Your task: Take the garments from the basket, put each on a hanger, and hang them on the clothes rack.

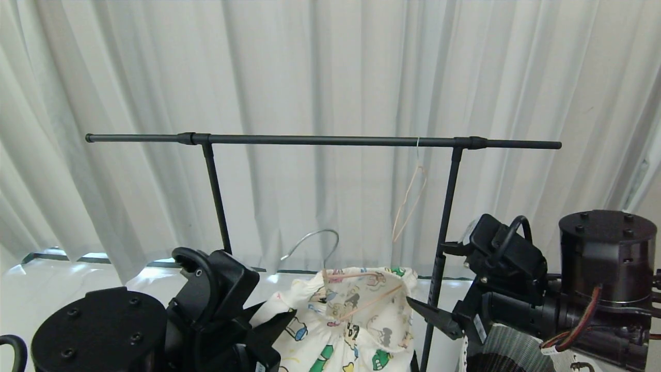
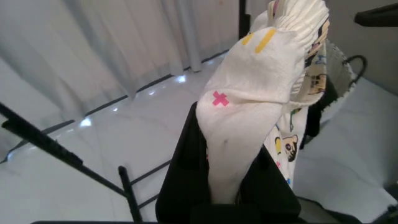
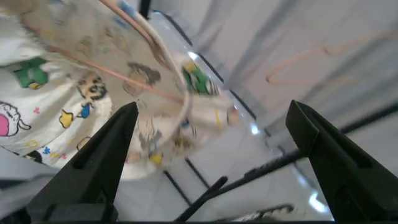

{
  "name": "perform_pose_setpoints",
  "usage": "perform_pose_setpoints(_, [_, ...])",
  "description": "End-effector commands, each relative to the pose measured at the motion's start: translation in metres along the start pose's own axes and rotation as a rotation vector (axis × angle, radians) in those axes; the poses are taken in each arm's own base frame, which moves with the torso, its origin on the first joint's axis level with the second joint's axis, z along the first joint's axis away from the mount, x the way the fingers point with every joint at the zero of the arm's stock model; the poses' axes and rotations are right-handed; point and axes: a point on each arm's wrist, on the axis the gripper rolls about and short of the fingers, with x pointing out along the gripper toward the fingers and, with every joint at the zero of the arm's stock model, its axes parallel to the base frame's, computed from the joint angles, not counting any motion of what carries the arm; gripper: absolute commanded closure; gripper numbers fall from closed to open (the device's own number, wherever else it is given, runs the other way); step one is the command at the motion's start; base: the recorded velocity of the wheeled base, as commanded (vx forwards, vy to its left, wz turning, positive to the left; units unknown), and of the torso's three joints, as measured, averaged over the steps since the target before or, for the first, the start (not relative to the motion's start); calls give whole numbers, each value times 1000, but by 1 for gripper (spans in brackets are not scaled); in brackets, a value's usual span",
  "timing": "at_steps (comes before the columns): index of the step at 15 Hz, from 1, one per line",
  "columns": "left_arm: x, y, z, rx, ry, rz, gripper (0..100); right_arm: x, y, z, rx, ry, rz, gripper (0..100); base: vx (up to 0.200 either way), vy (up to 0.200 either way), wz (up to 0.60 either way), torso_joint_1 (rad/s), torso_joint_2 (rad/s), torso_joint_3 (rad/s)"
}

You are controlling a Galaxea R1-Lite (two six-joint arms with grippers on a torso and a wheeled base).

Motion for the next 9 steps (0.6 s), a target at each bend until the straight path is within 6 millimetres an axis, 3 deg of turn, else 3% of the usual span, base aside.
perform_pose_setpoints(1, [-6, -11, -7, 27, 5, -63, 100, 1, 1, 6, -74, -15, 70, 0, 0, 0, 0, 0, 0, 0])
perform_pose_setpoints(6, [-21, -36, -10, 91, -13, -240, 100, -1, 12, -6, -279, 58, 333, 0, 0, 0, 0, 0, 0, 0])
perform_pose_setpoints(9, [-26, -40, -9, 171, -36, -301, 100, -3, 19, -13, -337, 102, 428, 0, 0, 0, 0, 0, 0, 0])
